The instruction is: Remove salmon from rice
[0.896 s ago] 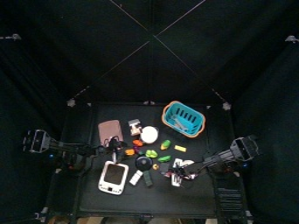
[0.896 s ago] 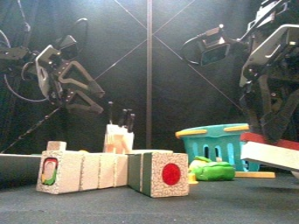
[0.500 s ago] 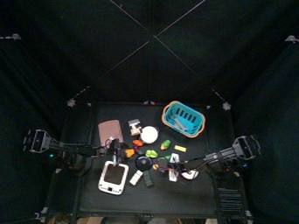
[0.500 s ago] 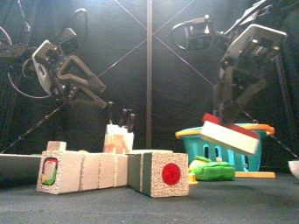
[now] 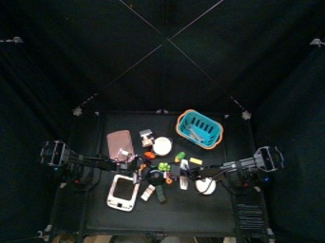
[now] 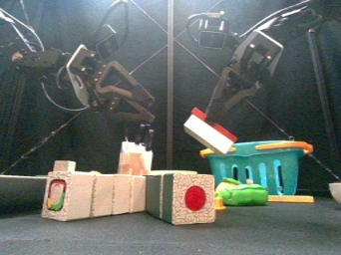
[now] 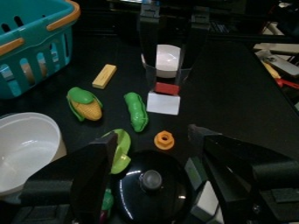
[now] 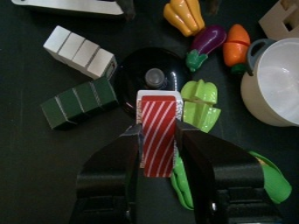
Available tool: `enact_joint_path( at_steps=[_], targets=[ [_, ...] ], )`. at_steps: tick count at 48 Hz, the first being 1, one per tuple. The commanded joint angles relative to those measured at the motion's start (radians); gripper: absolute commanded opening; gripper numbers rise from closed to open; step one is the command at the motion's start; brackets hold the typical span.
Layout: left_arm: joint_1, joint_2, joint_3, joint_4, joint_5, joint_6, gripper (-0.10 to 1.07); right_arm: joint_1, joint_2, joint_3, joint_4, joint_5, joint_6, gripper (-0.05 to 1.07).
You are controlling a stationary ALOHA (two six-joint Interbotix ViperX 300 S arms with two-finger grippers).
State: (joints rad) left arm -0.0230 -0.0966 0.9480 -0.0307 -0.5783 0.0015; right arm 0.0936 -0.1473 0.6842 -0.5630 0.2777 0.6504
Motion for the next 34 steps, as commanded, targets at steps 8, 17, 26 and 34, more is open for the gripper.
enact_joint_path(
  at_steps=[8, 17, 26, 34],
  targets=[
    [0.003, 0.095, -0.112, 0.012, -0.006, 0.002, 0.98, -0.009, 0.002, -0.025, -0.031, -0.035, 0.000, 0.56],
    [-0.003, 0.152, -0.158, 0.035, -0.002, -0.002, 0.98, -0.011, 0.008, -0.025, -0.031, -0.037, 0.000, 0.56],
    [-0.009, 0.173, -0.176, 0.041, 0.003, -0.003, 0.98, -0.018, 0.009, -0.026, -0.031, -0.037, -0.002, 0.56],
    [-0.014, 0.196, -0.190, 0.041, 0.003, -0.003, 0.98, -0.021, 0.009, -0.028, -0.031, -0.037, -0.002, 0.56]
  ],
)
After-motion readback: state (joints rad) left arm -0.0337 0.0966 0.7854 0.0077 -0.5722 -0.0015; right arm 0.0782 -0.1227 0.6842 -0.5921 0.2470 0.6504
